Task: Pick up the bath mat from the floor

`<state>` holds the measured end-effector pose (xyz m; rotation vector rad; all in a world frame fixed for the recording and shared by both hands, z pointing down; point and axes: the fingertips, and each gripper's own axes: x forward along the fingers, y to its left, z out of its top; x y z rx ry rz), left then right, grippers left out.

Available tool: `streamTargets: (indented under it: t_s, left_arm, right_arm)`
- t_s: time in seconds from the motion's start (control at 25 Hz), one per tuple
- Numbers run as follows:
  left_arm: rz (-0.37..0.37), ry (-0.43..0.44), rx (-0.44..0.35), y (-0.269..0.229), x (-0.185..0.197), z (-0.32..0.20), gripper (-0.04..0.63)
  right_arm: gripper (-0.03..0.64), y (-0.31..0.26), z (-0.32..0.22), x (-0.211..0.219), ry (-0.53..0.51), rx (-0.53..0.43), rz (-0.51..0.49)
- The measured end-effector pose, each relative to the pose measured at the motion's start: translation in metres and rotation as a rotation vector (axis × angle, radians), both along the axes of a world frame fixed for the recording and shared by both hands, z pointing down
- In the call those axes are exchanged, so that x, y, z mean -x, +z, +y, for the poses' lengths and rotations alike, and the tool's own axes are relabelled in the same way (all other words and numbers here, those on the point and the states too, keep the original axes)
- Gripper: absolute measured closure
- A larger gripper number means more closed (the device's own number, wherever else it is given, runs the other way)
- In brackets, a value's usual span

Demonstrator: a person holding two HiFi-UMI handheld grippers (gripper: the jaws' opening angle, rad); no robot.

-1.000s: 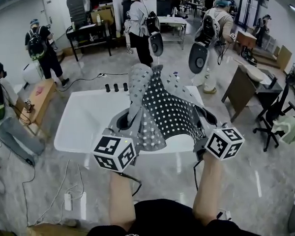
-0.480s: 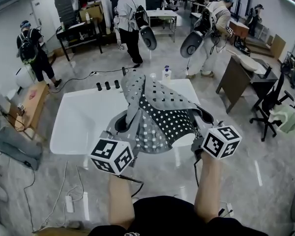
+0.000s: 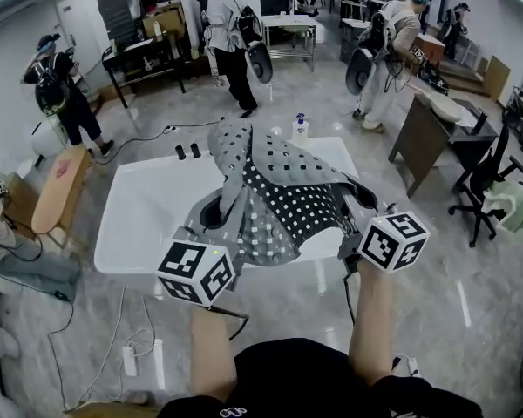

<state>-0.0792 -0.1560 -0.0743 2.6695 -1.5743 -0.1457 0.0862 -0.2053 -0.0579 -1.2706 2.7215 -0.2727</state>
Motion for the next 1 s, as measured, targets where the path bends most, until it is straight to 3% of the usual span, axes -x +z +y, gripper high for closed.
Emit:
streamTargets:
  t_s: [1.0]
  left_arm:
    - [-0.017,-0.019,0.016,0.006,-0.002,0.004,0.571]
  right_arm:
    - [0.594,0.009,-0.004,-0.001,-0.006,0.001,0.015]
